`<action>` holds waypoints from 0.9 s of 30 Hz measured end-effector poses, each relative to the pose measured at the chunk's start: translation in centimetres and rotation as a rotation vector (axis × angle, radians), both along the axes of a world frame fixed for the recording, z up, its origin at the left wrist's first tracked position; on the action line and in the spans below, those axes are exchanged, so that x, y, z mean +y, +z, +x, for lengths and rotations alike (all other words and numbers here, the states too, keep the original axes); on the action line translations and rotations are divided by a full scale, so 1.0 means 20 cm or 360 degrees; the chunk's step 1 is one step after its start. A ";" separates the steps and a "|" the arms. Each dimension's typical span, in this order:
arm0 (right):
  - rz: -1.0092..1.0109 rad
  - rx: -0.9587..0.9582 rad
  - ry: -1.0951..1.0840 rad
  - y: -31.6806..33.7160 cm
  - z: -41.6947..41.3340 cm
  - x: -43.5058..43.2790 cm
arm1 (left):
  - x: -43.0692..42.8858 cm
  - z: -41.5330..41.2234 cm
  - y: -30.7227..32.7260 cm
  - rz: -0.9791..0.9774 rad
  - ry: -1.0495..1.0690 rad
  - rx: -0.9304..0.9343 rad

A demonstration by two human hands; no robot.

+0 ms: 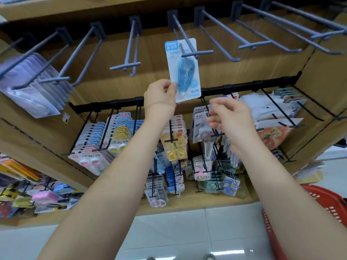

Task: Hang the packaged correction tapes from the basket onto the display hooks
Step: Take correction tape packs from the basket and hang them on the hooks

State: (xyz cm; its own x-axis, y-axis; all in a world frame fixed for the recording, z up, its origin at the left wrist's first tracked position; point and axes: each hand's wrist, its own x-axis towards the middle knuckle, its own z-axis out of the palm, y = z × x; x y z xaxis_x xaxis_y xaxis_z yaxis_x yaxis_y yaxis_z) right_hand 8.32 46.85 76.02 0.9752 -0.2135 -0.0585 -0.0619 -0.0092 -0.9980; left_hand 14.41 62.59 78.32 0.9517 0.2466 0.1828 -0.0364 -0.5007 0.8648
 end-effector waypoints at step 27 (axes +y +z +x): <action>-0.1138 0.0962 -0.0740 -0.77 -1.19 -1.11 | -0.99 -0.52 -0.79 0.0466 -0.1854 -0.0124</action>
